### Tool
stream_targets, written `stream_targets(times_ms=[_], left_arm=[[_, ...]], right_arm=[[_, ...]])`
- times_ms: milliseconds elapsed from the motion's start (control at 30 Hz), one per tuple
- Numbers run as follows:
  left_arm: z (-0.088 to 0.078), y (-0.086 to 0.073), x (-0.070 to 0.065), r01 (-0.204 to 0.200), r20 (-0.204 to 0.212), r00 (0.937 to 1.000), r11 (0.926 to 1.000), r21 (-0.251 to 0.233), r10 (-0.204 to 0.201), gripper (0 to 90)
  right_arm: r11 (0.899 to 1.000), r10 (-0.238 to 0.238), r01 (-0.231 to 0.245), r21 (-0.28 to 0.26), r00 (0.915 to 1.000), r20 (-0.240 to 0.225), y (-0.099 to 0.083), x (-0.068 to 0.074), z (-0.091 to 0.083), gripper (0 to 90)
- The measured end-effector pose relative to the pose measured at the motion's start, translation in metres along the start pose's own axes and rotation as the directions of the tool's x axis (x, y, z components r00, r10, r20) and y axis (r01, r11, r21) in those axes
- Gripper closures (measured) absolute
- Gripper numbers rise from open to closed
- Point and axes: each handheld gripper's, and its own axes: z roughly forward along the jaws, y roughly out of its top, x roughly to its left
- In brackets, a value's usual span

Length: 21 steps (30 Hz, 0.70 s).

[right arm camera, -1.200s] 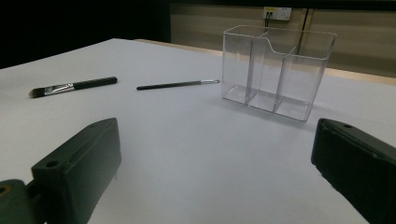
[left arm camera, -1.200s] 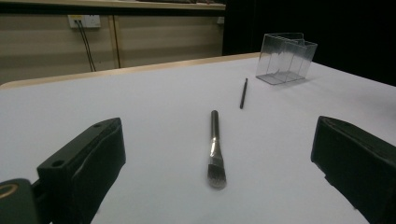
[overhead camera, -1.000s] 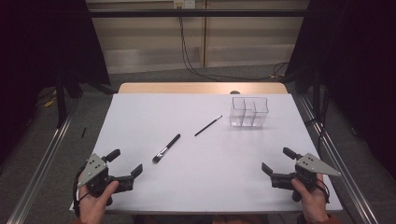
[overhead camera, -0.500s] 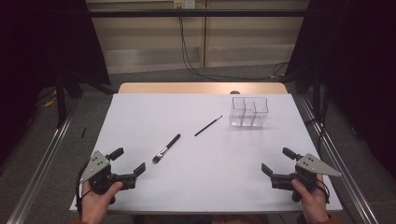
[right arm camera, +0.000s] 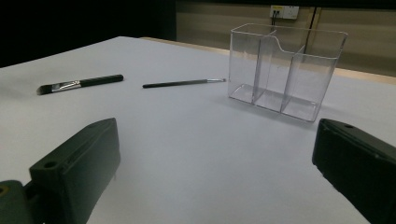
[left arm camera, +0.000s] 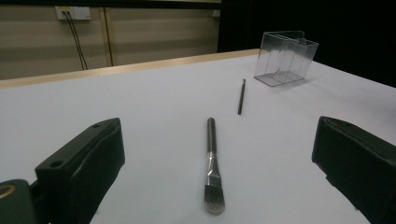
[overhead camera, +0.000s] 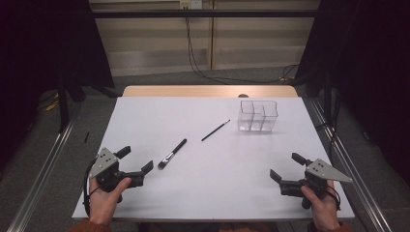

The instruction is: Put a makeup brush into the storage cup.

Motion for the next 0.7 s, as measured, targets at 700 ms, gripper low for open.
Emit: stream_targets(times_ms=[700], left_arm=[[0.055,0.027,0.005,-0.032,0.047,0.9984,0.9994,0.014,0.031,2.9]], right_arm=[[1.0,-0.011,0.011,0.001,0.9999,-0.01,0.002,0.003,0.003,0.4]])
